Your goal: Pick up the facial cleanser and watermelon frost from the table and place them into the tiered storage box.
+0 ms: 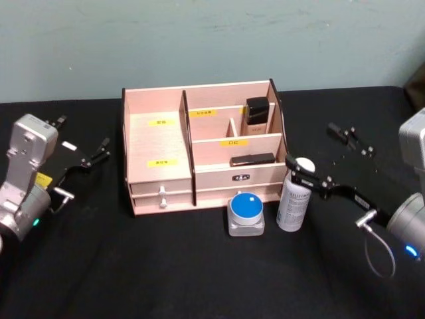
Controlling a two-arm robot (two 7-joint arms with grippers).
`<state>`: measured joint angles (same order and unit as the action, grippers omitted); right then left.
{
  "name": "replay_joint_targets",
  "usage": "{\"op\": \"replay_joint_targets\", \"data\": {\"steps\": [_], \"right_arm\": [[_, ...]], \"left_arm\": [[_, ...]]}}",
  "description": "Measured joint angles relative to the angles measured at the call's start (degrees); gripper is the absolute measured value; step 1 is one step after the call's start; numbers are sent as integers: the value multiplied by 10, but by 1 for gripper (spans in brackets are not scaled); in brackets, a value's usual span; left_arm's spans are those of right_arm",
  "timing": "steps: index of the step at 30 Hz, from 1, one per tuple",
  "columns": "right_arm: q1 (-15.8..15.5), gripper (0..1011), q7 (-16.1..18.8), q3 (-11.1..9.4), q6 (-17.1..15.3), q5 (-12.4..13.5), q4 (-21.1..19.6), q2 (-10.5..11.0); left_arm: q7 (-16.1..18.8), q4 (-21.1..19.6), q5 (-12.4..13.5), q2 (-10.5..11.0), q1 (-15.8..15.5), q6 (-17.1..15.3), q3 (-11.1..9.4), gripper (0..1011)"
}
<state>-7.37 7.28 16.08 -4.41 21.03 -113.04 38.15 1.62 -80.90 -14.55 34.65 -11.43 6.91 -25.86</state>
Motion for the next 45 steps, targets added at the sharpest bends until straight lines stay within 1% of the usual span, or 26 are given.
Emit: {"op": "replay_joint_targets", "data": {"steps": [3, 7, 15, 18, 23, 32, 45], "right_arm": [[-17, 1002, 4, -6, -14, 13, -3, -5], [-31, 1002, 6, -11, -25, 19, -3, -9], [-40, 1002, 17, -15, -50, 23, 3, -15], [-40, 1002, 22, -17, -61, 24, 13, -19], [-36, 1002, 34, -21, -69, 29, 28, -26], [-23, 1002, 56, -22, -70, 30, 56, -40], [-1, 1002, 83, -24, -64, 15, 98, -65]], "left_arm": [[0, 0, 0, 0, 0, 0, 0, 1010], [0, 0, 0, 0, 0, 0, 0, 1009], [0, 0, 0, 0, 0, 0, 0, 1010], [0, 0, 0, 0, 0, 0, 0, 1010], [0, 0, 0, 0, 0, 0, 0, 1010], [0, 0, 0, 0, 0, 0, 0, 1010], [0, 0, 0, 0, 0, 0, 0, 1010]]}}
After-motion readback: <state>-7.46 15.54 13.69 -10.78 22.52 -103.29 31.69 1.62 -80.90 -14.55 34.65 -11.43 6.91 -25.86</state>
